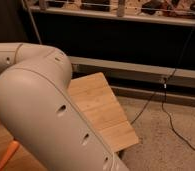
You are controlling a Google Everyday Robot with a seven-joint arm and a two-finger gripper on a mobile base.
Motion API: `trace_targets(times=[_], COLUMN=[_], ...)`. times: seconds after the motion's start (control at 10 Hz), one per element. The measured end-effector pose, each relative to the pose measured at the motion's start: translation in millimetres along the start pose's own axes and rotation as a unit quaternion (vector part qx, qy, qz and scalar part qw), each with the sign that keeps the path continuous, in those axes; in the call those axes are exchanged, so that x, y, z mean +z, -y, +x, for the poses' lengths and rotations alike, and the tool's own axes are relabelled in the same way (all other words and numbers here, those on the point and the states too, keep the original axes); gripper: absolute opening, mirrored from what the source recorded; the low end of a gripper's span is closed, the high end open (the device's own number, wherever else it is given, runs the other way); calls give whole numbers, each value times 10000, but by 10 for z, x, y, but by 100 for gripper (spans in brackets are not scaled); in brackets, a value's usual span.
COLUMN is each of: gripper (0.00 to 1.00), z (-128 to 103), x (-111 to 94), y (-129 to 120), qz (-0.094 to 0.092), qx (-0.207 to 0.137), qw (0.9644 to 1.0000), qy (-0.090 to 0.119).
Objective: Place the ceramic cup over the eraser
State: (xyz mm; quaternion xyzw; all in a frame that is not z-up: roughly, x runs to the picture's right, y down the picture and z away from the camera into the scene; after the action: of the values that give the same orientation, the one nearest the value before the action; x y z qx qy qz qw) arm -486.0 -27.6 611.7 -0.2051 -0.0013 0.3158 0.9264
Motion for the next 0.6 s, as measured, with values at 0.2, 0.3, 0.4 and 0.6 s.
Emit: trace_targets(times=[0.2,0.3,0.4,0.6], gripper=[0,0,0,0], z=[51,73,101,173], x=[305,447,574,831], y=[146,205,241,194], qz=[-86,-111,-133,-209], qx=[22,-7,-46,-197], qw=[10000,9999,9999,9996], qy=[16,52,65,22])
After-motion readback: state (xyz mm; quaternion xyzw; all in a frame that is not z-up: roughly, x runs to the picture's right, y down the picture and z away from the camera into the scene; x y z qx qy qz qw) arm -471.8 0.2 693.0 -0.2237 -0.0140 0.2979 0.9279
